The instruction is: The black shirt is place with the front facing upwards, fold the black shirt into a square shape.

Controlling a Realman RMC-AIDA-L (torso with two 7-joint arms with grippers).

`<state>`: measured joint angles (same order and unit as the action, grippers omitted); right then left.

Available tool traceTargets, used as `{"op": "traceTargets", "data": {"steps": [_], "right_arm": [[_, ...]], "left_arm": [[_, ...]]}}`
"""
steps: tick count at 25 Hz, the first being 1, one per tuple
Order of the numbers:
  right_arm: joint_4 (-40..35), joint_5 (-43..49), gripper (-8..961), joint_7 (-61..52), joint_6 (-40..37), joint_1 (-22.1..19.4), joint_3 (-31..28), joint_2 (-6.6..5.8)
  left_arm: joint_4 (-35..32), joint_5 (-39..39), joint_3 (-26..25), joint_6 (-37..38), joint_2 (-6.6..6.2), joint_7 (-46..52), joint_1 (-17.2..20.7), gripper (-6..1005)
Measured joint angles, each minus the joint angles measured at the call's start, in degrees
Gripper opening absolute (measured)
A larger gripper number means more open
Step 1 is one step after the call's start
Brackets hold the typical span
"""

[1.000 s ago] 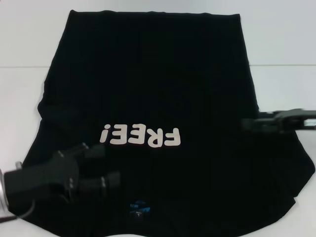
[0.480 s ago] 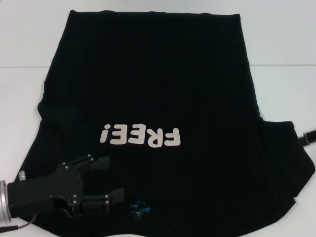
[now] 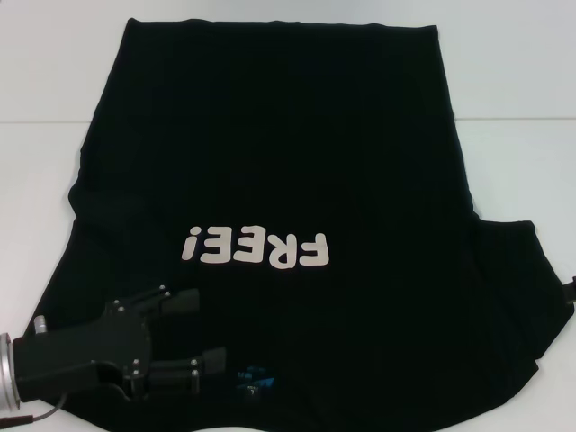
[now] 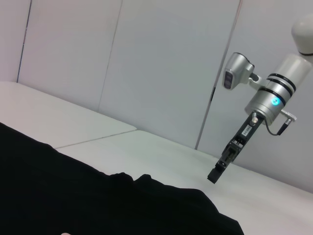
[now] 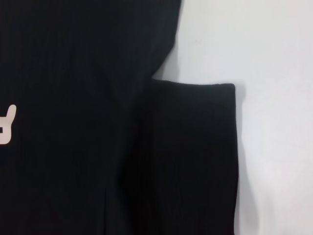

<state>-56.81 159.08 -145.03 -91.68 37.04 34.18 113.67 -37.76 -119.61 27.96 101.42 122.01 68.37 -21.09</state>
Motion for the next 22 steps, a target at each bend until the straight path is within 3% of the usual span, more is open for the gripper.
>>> {"op": "traceTargets", "data": {"steps": [12, 22], "right_arm": [[6.0, 0.0, 720, 1.2, 3.7, 1.5, 0.6, 0.35], [9.9, 0.0, 715, 1.5, 6.4, 3.2, 1.3, -0.09]], "left_arm": [[0.1, 0.0, 0.0, 0.0, -0.09, 0.0, 0.3, 952], [0.1, 0.0, -0.1, 0.0, -0.07, 0.2, 0.5, 951]]}}
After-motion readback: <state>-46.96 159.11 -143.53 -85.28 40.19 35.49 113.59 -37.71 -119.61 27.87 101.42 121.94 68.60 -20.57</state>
